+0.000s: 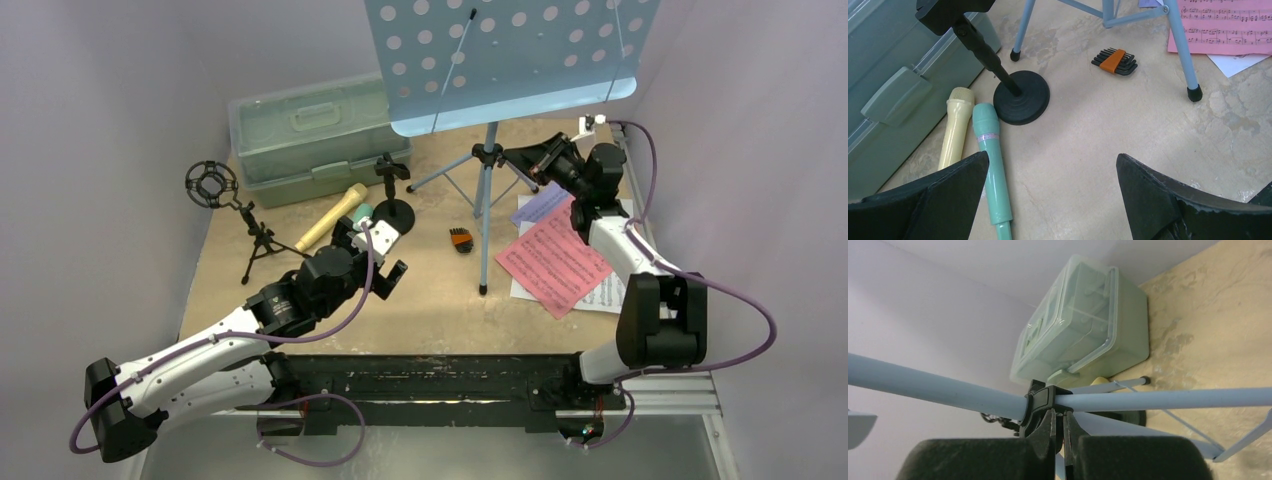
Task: Pack up the instrument practice props
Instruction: Unscrew the knob on the music stand.
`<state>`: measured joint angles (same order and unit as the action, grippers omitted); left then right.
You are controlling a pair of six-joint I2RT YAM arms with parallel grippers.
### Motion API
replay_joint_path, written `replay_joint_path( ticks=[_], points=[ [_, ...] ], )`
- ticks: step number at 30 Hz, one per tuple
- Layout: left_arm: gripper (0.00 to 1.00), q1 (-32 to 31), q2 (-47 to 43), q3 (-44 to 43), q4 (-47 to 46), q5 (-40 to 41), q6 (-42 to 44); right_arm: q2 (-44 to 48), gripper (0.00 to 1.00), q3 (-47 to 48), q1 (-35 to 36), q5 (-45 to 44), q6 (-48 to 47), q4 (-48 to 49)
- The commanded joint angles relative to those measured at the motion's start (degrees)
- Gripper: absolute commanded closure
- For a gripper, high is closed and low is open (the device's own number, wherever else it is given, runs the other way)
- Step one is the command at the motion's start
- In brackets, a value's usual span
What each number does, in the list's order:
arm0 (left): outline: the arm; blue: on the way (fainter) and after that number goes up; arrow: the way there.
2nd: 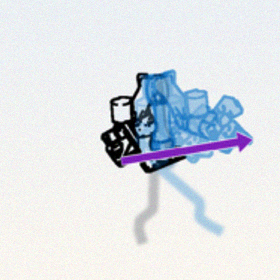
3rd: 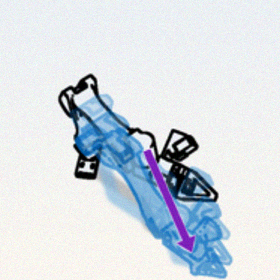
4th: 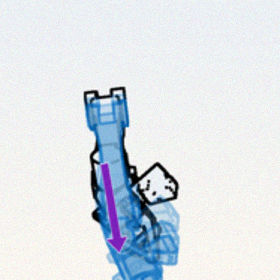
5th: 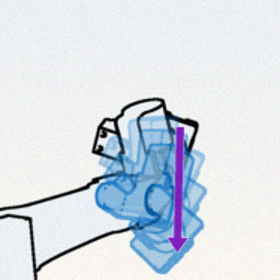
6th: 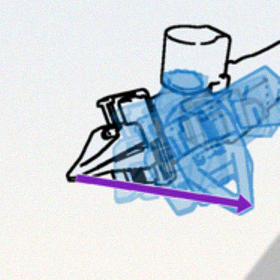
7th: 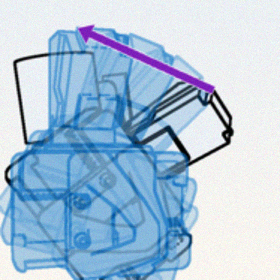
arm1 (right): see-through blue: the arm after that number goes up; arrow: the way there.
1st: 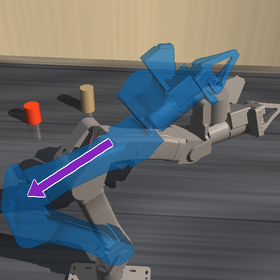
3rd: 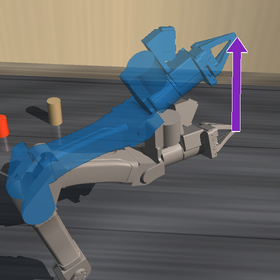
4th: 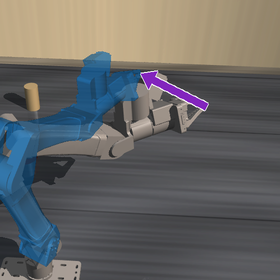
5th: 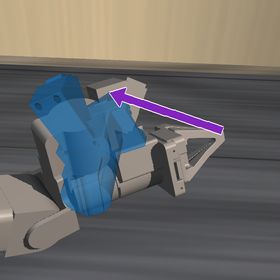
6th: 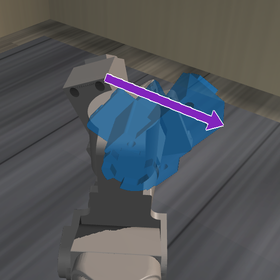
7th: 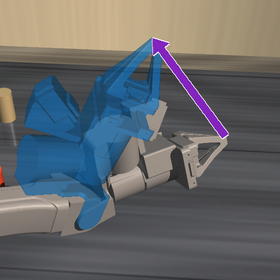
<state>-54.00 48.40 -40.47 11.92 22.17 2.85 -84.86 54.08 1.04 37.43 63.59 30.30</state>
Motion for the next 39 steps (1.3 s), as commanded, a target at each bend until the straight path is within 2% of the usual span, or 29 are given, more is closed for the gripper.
replay_joint_path(
  ticks=[1,6,9,14,17,22,25,30,35,39],
  points=[
    [0.01,0.38,-0.67,-0.23,-0.76,-0.61,1.11,3.23,1.00,4.01,0.90,1.47,-15.58,-1.17],
    [0.01,0.34,-0.68,-0.27,-0.76,-0.92,1.10,5.84,1.00,5.69,2.15,0.36,-35.89,-5.38],
    [0.01,0.34,-0.63,-0.33,-0.60,-0.99,1.20,7.06,0.99,5.46,2.14,2.02,-43.26,-6.03],
    [0.01,0.34,-0.46,-0.30,-0.42,-1.24,1.27,8.79,0.73,3.64,2.14,8.59,-50.35,-5.59],
    [0.01,0.38,-0.20,-0.49,-0.17,-1.51,1.27,8.57,0.65,2.91,2.13,12.12,-48.76,-3.97],
    [0.01,0.38,-0.48,-0.49,-0.05,-1.69,1.28,7.07,0.60,2.66,2.07,14.06,-42.67,-2.29],
    [0.01,0.38,-0.67,-0.53,-0.01,-1.78,1.28,6.48,0.59,2.75,2.05,12.17,-40.36,-2.94],
    [0.01,0.34,-0.85,-0.58,0.03,-1.96,1.28,7.47,0.50,1.18,0.71,9.17,-37.96,-2.46],
    [0.01,0.34,-0.93,-0.58,0.07,-2.05,1.28,7.87,0.48,-0.64,-0.86,9.37,-30.93,1.24],
    [0.01,0.38,-0.81,-0.58,0.03,-2.13,1.28,6.73,0.48,-0.49,-2.53,9.41,-30.10,0.48]
  ],
)
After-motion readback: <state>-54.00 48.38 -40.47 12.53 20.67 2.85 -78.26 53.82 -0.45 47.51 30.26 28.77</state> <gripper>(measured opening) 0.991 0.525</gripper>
